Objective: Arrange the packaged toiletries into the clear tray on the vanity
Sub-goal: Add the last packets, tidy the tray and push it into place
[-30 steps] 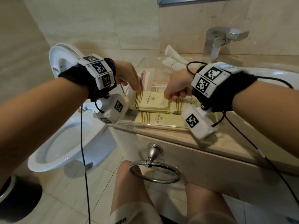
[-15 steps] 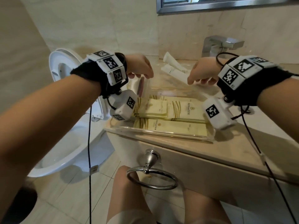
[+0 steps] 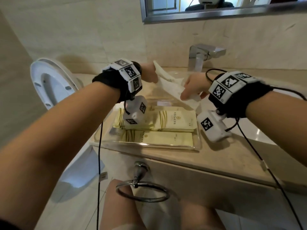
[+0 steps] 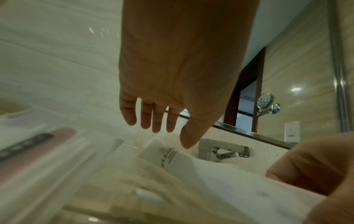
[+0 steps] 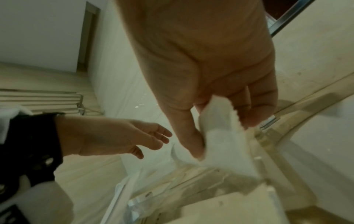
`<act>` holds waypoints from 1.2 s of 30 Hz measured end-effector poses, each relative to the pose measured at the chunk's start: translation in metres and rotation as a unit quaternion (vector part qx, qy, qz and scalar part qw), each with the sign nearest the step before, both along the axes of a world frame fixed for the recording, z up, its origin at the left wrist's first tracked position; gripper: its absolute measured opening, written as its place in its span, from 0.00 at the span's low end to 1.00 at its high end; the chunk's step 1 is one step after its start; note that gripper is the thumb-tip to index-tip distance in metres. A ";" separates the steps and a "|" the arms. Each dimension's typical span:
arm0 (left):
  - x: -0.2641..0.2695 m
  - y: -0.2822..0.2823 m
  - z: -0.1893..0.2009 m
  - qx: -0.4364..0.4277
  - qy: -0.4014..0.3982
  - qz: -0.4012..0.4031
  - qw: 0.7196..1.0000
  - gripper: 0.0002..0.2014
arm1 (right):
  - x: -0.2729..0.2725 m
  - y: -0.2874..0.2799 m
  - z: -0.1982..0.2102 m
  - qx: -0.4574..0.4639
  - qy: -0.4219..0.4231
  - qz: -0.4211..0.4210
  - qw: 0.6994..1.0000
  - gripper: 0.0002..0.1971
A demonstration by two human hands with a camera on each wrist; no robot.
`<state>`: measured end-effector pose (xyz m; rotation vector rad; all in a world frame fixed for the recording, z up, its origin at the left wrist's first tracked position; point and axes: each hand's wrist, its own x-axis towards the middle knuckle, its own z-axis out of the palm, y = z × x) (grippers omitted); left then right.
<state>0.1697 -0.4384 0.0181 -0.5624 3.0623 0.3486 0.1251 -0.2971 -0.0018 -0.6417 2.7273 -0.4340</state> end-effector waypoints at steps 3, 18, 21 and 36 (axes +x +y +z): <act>0.000 0.001 -0.003 0.020 0.019 0.026 0.999 0.25 | -0.001 0.002 0.000 -0.032 -0.024 -0.017 0.999 0.22; 0.028 0.003 0.002 0.509 0.130 0.143 0.839 0.28 | 0.016 0.020 0.007 -0.211 -0.185 -0.095 0.955 0.07; 0.032 0.007 -0.005 0.578 0.204 0.179 0.770 0.28 | 0.026 0.018 0.008 -0.293 -0.223 -0.112 0.923 0.06; 0.064 0.051 -0.039 0.612 0.171 0.109 0.764 0.07 | 0.071 0.018 -0.025 -0.339 -0.276 -0.061 0.898 0.03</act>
